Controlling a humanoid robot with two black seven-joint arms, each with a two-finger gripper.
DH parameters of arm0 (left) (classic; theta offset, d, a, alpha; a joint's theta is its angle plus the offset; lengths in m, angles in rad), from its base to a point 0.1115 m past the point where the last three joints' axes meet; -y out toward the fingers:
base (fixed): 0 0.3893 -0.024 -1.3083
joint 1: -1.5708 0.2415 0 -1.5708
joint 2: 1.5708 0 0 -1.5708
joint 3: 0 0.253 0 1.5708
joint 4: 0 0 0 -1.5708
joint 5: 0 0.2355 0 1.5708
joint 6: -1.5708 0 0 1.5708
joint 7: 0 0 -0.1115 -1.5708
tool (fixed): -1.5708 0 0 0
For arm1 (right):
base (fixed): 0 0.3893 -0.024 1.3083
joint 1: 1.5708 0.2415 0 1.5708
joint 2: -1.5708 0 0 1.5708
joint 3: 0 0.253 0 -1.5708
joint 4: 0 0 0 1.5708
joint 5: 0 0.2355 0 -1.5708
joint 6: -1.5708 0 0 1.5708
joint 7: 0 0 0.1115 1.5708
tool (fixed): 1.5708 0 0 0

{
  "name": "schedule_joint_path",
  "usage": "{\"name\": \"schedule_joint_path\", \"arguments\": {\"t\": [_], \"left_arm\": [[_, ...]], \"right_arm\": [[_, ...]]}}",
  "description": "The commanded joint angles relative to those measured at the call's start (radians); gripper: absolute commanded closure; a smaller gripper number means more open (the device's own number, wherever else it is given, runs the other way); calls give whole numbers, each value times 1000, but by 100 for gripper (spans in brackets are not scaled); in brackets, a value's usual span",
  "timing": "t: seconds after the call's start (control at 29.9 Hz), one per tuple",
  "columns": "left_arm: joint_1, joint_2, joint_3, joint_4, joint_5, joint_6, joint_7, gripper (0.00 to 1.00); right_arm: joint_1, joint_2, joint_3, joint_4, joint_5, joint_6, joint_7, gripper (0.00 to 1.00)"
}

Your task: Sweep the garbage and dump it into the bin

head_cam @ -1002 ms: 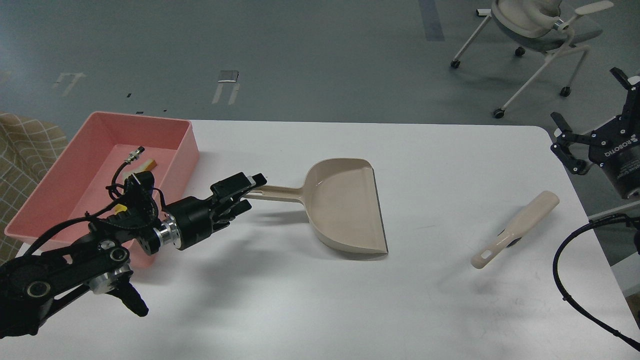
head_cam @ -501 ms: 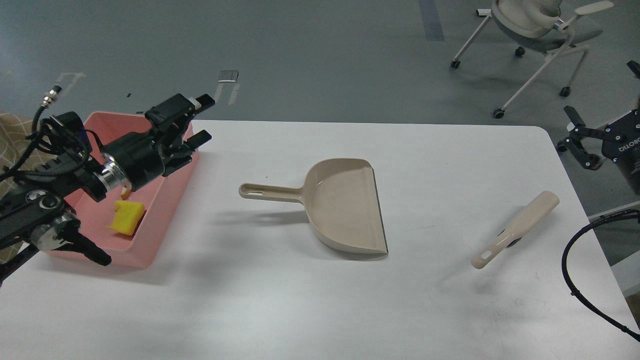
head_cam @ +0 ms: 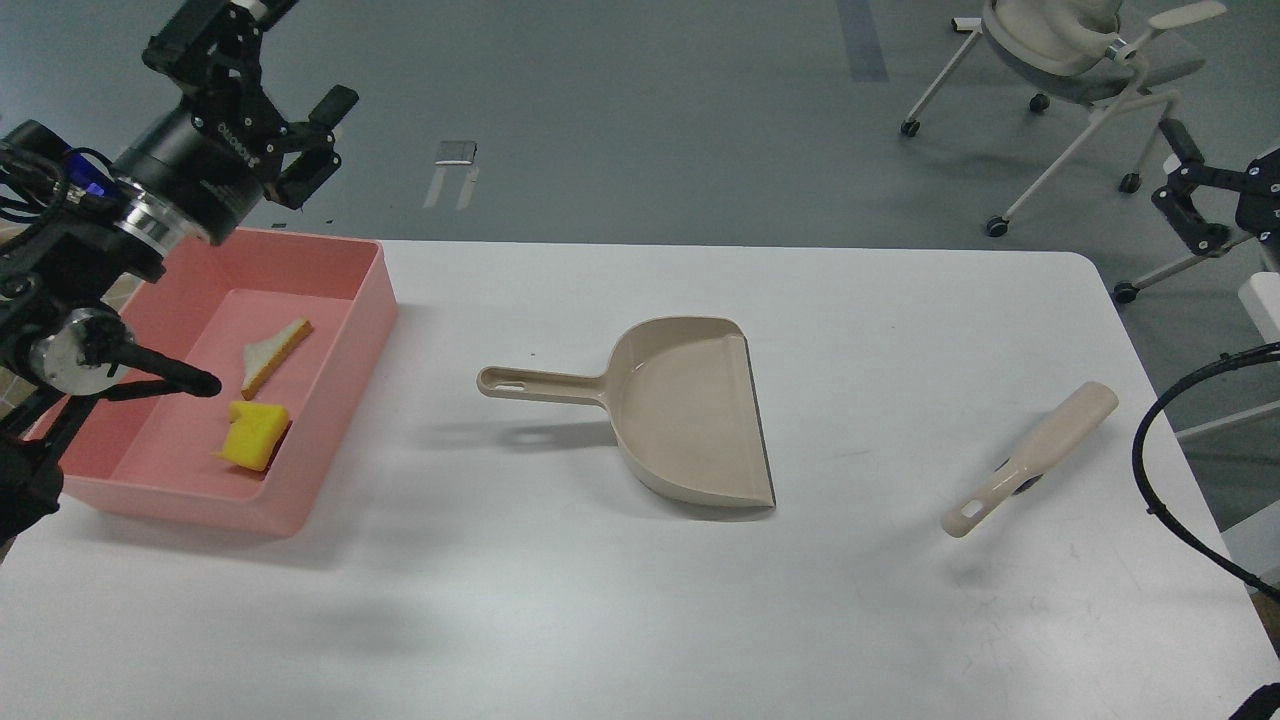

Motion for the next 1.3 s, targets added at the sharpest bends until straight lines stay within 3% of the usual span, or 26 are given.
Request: {"name": "schedule_joint_path", "arguments": {"t": [0.0, 0.23, 0.43, 0.5, 0.8, 1.27], "left_arm": [[-53, -39, -18, 96, -8, -4, -2, 2], [-140, -129, -18, 275, -127, -7, -4, 2], [-243, -222, -13, 513, -136, -91, -2, 2], [-258, -231, -15, 542, -136, -98, -2, 2], [-266, -270, -12, 535, -137, -98, 2, 2], [-251, -307, 10, 527, -136, -78, 5, 2]], "right_arm": [[30, 5, -6, -47, 70, 0, 1, 0], [134, 33, -25, -239, 116, 0, 23, 0], [289, 16, -104, -455, 107, 0, 30, 0], [307, 16, -124, -490, 107, 0, 33, 0], [318, 13, -344, -564, 99, 0, 164, 0], [318, -2, -341, -565, 110, 0, 173, 0]]}}
